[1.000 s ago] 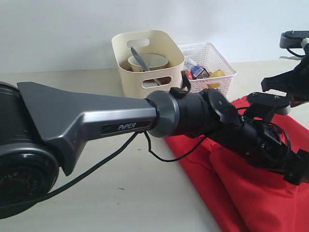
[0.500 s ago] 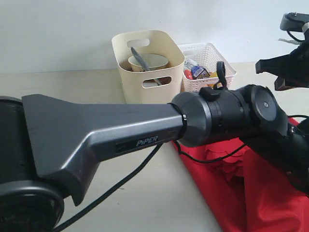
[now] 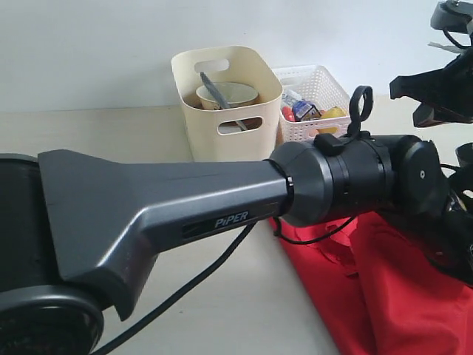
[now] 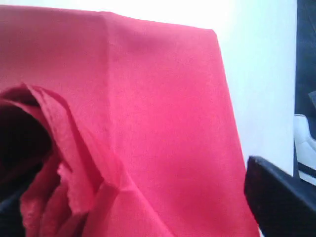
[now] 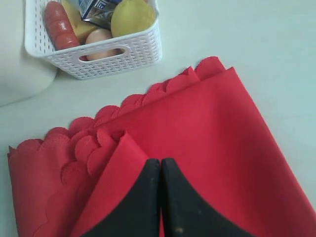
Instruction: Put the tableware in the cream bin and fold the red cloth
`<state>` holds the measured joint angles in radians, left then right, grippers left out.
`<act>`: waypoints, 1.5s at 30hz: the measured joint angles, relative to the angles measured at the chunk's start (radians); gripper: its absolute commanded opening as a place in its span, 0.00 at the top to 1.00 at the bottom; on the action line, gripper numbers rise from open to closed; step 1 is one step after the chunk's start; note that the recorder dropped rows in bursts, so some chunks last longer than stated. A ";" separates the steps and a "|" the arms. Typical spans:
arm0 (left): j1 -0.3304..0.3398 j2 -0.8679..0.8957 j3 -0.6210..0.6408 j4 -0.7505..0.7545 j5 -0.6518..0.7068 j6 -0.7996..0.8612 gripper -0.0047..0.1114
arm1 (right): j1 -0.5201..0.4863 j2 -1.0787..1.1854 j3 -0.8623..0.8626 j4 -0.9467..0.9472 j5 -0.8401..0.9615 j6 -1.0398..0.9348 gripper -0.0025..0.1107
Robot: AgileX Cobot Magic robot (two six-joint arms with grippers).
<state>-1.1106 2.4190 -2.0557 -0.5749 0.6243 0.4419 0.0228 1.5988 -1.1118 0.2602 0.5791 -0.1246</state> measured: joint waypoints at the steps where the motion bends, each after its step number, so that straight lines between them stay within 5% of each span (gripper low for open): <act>1: 0.000 0.002 -0.007 -0.003 0.000 -0.001 0.14 | 0.000 0.000 0.000 0.001 0.000 0.000 0.98; 15: -0.069 -0.006 -0.055 0.241 0.148 0.000 0.14 | 0.000 0.000 0.000 0.016 0.057 -0.057 0.93; 20: -0.089 -0.006 -0.055 0.339 0.187 -0.047 0.14 | 0.000 0.000 0.000 0.018 0.081 -0.084 0.71; 27: -0.137 -0.006 -0.055 0.650 0.195 -0.247 0.14 | 0.000 0.000 0.000 0.110 0.159 -0.255 0.23; 33: -0.157 -0.006 -0.055 0.724 0.221 -0.384 0.14 | 0.024 0.056 -0.030 0.163 0.298 -0.400 0.23; 45: -0.157 -0.006 -0.055 0.739 0.325 -0.513 0.15 | 0.061 0.237 -0.063 -0.073 0.350 -0.306 0.24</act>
<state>-1.2678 2.4128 -2.1103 0.1643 0.9495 -0.0708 0.0835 1.8361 -1.1744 0.1871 0.9288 -0.4309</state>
